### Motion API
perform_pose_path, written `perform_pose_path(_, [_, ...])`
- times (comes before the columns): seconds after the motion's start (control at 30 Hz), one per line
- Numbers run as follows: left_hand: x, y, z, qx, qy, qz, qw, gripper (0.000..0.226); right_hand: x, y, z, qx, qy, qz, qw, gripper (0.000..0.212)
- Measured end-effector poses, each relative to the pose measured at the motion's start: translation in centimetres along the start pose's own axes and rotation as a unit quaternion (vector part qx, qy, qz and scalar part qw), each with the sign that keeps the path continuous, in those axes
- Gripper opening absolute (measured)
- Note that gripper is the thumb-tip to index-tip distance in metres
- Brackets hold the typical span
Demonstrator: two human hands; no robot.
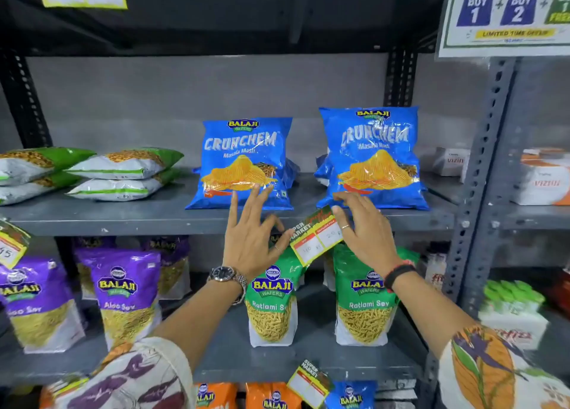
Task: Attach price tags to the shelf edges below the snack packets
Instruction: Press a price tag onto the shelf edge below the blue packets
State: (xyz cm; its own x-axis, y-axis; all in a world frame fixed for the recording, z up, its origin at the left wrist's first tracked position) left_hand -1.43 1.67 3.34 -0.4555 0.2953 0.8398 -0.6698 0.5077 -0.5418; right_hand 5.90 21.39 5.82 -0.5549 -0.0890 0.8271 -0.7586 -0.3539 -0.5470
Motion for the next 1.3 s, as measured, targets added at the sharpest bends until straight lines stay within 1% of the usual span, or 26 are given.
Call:
perform_pose_path(0.07, [0.1, -0.1, -0.1, 0.01, -0.009, -0.002, 1.0, 0.038, 0.0, 0.0, 0.1, -0.007, -0.001, -0.013, 1.0, 0.025])
perform_pose_path(0.13, [0.0, 0.1, -0.3, 0.007, -0.011, 0.007, 1.0, 0.037, -0.2, 0.3, 0.4, -0.019, -0.006, -0.008, 1.0, 0.021])
perform_pose_path(0.3, [0.0, 0.3, -0.5, -0.023, -0.016, 0.024, 0.999, 0.022, 0.0, 0.6, 0.2, -0.041, 0.02, -0.015, 0.999, 0.016])
perform_pose_path(0.4, [-0.1, 0.2, -1.2, -0.026, -0.004, 0.036, 0.999, 0.022, 0.2, 0.7, 0.4, -0.062, 0.013, -0.011, 0.998, 0.017])
perform_pose_path(0.5, [0.4, -0.2, -1.3, -0.021, -0.028, 0.047, 0.998, 0.025, 0.2, 0.7, 0.5, -0.079, 0.01, -0.006, 0.997, 0.017])
perform_pose_path(0.63, [1.9, -0.8, -1.2, -0.005, -0.047, 0.084, 0.995, 0.03, 0.4, 0.6, 0.3, -0.065, 0.033, -0.004, 0.997, 0.02])
perform_pose_path(0.8, [2.6, -1.3, -0.7, -0.044, -0.053, 0.113, 0.991, 0.029, -0.1, 0.5, -0.3, -0.041, 0.031, 0.0, 0.999, 0.016])
perform_pose_path(0.97, [1.7, -0.9, -0.5, -0.026, -0.005, 0.144, 0.989, 0.021, -1.2, 0.9, -1.2, 0.03, -0.004, 0.033, 0.999, 0.004])
perform_pose_path(1.1, [1.6, -0.9, -0.3, -0.017, 0.004, 0.157, 0.987, 0.02, -1.6, 1.1, -1.5, 0.028, -0.022, 0.06, 0.998, 0.005])
perform_pose_path(1.3, [2.9, -1.2, -0.5, -0.015, -0.017, 0.156, 0.988, 0.025, -1.2, 0.8, -1.4, 0.045, 0.009, 0.009, 0.999, 0.009])
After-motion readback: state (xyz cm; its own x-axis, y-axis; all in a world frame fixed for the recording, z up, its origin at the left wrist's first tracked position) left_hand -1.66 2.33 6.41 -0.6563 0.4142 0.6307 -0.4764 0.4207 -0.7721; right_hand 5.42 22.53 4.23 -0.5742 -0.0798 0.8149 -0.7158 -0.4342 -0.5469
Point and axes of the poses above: each hand's wrist, its own x-axis towards the middle knuckle, its own y-axis out of the palm, z = x × y, the point moved 4 cm from there along x, towards the middle knuckle, and after that the axes turned 9 degrees about -y, right-handed, at the moved point
